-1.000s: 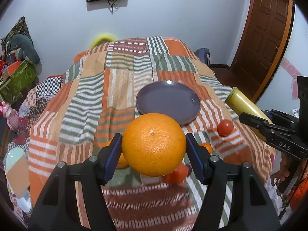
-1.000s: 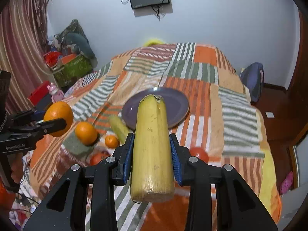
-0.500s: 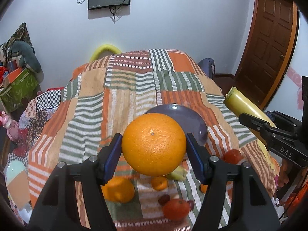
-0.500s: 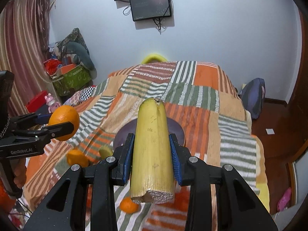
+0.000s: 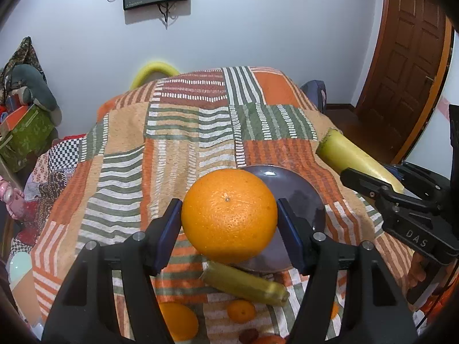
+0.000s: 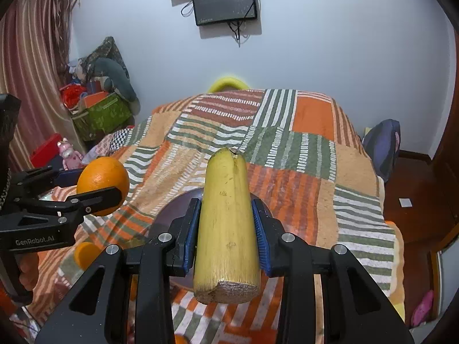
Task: Organize fruits
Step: 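Lift the yellow corn cob with the right tool toward the purple plate, then lower the yellow corn cob onto the plate and open the right tool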
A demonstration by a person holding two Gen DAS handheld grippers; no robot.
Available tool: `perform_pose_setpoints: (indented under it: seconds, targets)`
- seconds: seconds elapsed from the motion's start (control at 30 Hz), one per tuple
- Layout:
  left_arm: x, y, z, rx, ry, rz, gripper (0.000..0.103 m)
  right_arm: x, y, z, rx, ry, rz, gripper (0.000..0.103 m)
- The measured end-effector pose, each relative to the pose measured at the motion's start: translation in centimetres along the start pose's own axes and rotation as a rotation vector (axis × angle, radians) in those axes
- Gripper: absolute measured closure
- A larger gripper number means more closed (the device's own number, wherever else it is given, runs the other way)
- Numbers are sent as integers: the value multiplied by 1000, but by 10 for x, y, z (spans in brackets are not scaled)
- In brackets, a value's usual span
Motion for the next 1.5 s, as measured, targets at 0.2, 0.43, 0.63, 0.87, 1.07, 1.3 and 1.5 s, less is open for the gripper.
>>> perform_pose_setpoints:
  seconds: [0.2, 0.43, 0.63, 0.87, 1.07, 1.3, 1.5]
  targets:
    - [2, 34, 6, 8, -9, 55, 38, -5, 27, -2, 9, -7, 37, 71]
    - [-1, 70, 13, 16, -29, 126, 38, -16, 57, -6, 25, -2, 91, 71]
    - [-7, 95, 15, 25, -24, 183, 38, -23, 72, -4, 26, -13, 125, 71]
    - [-18, 115, 13, 22, -20, 238, 38, -23, 75, -2, 30, -51, 137, 71]
    - [-27, 123, 10, 29, 7, 275, 38, -40, 76, -1, 61, -59, 187, 71]
    - [-33, 131, 7, 36, 14, 303, 38, -54, 87, 3, 73, -75, 258, 71]
    - [-33, 132, 7, 37, 25, 306, 38, -54, 89, 8, 73, -102, 279, 71]
Point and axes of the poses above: each gripper's, at about its wrist camera, not at the fingertips, and y roughly the way its jaws point, z to its left, x to its top, the point moved 8 cm from there along y, roughly the way its jaws point, and after that the axes turned 15 degrees about -y, right-handed, at the moved point
